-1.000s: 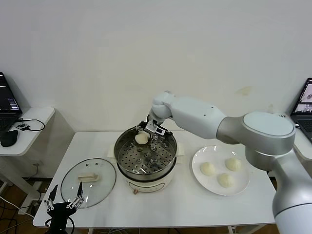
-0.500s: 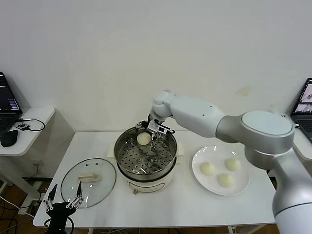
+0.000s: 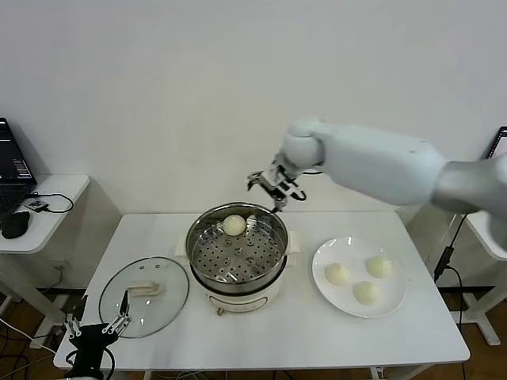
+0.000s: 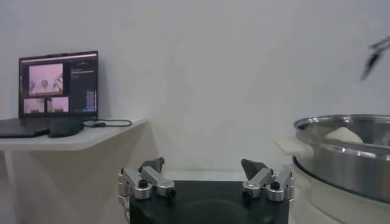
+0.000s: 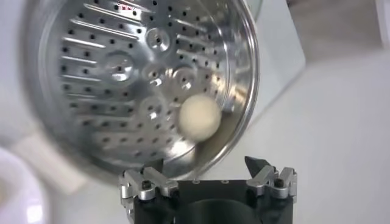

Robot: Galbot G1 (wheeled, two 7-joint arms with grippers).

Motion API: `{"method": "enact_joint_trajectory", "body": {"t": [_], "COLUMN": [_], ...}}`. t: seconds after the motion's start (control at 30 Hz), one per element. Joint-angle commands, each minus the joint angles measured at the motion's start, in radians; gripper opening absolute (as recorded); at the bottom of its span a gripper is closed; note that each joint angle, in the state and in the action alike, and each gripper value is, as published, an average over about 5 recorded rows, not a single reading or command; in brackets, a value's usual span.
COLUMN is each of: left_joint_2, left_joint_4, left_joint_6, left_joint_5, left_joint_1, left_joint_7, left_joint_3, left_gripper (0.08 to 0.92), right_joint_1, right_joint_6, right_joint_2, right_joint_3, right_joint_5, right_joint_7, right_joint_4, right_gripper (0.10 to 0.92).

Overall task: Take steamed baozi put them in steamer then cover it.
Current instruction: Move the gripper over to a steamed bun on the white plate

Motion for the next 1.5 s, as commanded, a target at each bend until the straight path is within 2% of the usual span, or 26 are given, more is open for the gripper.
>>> {"method": "enact_joint_trajectory", "body": {"t": [0.03,0.2,0.4,0.87,1.5], "left_joint_2": [0.002,0.006,-0.001,-0.013,-0.016], "left_joint_4": [0.0,0.007,0.008,0.008,0.012], "left_joint_6": [0.011,0.014,0.027,0.035,0.032], "left_joint_5": [-0.001,0.0,0.002,0.005,0.005], "left_joint_1": [-0.004,-0.006,-0.013,-0.001,0.003], "left_joint_7": [-0.001,0.0,-0.004,-0.006,-0.007], "left_joint_3": [-0.009,-0.016,-0.021,-0.038,-0.042], "left_gripper": [0.823,0.823,0.823,0.823,0.823], "right_joint_1": [0.059,-0.067,-0.314,-0.581,-0.713], "right_joint_6": [-0.304,-0.323,-0.322,-0.29,-0.265], "right_joint_2": [-0.385,-0.513,-0.544,-0.411,-0.281], "right_joint_3": [-0.018,0.031,0.168,0.356,0.452], "right_joint_5": [0.092,0.005,-0.105,-0.235,-0.293], "right_joint_7": [-0.042,-0.043,-0.042,-0.05,-0.034], "right_joint_4": [0.317,0.338,0.304,0.108,-0.049], "right_gripper": [0.823,0.823,0.823,0.823,0.823]}}
